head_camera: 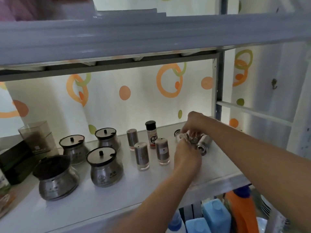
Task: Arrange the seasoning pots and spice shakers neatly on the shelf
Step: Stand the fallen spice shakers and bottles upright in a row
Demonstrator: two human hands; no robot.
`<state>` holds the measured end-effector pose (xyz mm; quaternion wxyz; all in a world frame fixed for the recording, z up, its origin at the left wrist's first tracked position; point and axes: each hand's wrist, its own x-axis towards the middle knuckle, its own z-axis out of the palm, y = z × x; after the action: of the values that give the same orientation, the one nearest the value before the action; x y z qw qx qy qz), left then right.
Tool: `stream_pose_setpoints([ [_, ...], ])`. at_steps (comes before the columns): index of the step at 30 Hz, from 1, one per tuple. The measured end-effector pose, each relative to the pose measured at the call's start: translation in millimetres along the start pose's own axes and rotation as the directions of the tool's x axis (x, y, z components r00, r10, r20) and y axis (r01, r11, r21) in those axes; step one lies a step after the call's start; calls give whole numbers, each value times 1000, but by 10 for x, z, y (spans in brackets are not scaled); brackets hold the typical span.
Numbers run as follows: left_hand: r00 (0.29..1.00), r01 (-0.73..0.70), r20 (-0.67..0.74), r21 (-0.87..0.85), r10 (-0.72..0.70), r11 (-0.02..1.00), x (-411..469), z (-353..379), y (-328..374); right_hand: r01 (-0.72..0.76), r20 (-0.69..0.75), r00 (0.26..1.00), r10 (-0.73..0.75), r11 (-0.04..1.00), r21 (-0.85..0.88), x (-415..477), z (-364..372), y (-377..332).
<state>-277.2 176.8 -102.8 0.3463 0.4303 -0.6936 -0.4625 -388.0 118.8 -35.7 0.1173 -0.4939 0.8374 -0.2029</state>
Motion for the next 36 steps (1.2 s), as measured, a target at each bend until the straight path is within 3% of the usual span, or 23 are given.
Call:
stream_pose_setpoints([
  [8, 998, -36, -59, 5, 36, 999, 703, 562, -891, 3, 95, 995, 21, 970, -241, 82, 219, -209],
  [12, 998, -21, -59, 42, 23, 999, 671, 468, -830, -16, 152, 986, 64, 956, -294, 91, 277, -254],
  [16, 999, -23, -46, 44, 25, 999, 469, 290, -600, -20, 187, 980, 74, 962, -272, 79, 304, -253],
  [22, 999, -22, -26, 43, 24, 999, 338, 166, -473, 22, 92, 996, -1, 974, -224, 46, 352, -146],
  [29, 998, 61, -5, -229, -64, 971, 263, 36, -387, 61, -53, 996, -66, 994, -96, -73, 426, 56],
  [36, 1000, 27, -7, -216, -29, 976, 232, 32, -361, 107, -111, 989, -101, 993, 48, -109, 516, 207],
])
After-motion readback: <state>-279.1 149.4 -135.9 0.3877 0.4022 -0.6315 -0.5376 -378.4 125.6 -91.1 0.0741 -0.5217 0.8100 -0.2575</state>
